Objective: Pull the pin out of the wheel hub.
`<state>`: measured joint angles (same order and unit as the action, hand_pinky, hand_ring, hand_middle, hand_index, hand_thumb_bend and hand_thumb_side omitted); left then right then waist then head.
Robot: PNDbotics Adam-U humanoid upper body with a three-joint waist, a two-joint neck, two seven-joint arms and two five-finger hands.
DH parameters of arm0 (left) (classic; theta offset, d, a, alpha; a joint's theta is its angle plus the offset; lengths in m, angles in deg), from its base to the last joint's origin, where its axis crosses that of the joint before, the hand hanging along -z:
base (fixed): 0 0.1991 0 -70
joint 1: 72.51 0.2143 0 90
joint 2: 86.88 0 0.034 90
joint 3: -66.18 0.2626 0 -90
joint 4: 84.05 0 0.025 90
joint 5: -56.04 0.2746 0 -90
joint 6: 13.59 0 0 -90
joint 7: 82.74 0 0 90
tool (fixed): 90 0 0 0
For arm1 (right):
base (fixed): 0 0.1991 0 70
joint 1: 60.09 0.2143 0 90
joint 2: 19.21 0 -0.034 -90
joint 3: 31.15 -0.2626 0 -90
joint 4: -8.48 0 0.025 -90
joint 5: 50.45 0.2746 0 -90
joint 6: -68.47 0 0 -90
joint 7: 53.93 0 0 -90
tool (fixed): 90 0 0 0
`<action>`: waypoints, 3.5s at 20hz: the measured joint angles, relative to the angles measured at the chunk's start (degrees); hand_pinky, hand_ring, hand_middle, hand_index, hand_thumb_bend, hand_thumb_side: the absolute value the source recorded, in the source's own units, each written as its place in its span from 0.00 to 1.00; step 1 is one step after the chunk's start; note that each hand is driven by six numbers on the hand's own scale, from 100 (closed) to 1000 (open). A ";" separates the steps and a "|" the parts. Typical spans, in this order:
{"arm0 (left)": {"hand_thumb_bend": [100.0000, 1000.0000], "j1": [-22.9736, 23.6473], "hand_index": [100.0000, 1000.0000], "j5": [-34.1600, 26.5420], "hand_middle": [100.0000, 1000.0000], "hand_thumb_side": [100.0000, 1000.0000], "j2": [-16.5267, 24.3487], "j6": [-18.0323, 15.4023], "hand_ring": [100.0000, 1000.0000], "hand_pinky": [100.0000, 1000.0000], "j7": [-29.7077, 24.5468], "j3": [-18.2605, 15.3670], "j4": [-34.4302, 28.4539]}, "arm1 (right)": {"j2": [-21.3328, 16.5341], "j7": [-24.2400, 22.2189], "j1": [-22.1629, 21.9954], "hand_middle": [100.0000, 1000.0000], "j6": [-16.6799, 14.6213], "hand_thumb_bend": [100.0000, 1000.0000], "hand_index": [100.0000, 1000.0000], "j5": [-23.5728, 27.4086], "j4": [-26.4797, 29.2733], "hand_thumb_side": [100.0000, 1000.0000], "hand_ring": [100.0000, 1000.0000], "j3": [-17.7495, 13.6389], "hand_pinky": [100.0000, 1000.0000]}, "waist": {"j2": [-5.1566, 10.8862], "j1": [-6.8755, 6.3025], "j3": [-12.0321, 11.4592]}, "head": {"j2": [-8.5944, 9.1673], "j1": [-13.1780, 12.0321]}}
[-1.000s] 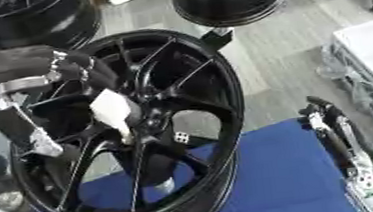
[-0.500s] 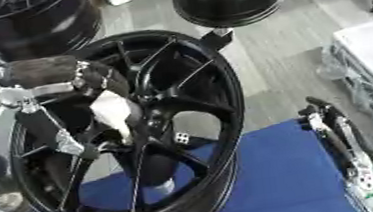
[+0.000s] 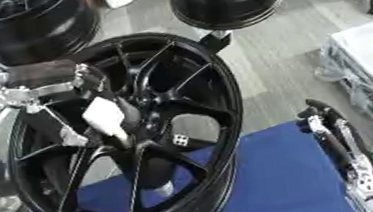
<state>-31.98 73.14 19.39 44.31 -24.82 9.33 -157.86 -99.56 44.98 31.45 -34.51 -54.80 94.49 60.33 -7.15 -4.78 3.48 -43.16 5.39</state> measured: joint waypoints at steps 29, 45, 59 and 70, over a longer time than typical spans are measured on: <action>0.20 3.69 0.42 -44.31 0.22 0.18 12.58 9.39 0.41 0.67 -9.39 -15.94 -9.85 | 0.01 0.29 -0.54 0.60 0.00 0.00 0.85 0.09 -0.41 0.70 0.62 -0.50 0.63 | 0.48 0.25 -2.19 | 0.03 1.49; 0.61 19.97 0.94 -16.52 0.79 0.66 12.16 8.89 0.67 0.73 -8.89 -33.10 23.80 | 0.10 0.79 -1.57 0.60 0.06 0.00 0.85 0.09 -0.68 0.70 0.62 -1.12 0.63 | 1.43 1.75 -3.31 | -0.59 1.75; 0.43 30.64 0.88 -27.31 0.73 0.75 4.34 6.79 0.64 0.70 -2.83 -37.97 12.15 | 0.52 0.77 -1.54 0.60 0.04 0.00 0.85 0.22 -0.69 0.69 0.62 -1.12 0.63 | 1.86 2.08 -3.57 | -1.02 1.79; 0.37 50.10 0.85 -32.20 0.70 0.77 -14.62 20.51 0.64 0.70 3.95 -48.57 -16.13 | 1.06 0.81 -2.60 0.60 0.01 0.00 0.85 0.59 -0.71 0.70 0.62 -1.14 0.63 | 2.66 2.94 -3.77 | -1.04 -0.18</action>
<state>18.12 40.94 4.77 64.82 -20.87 -39.24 -173.99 -98.50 45.79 28.85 -34.50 -54.21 93.79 59.19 -4.50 -1.84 -0.29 -44.20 5.21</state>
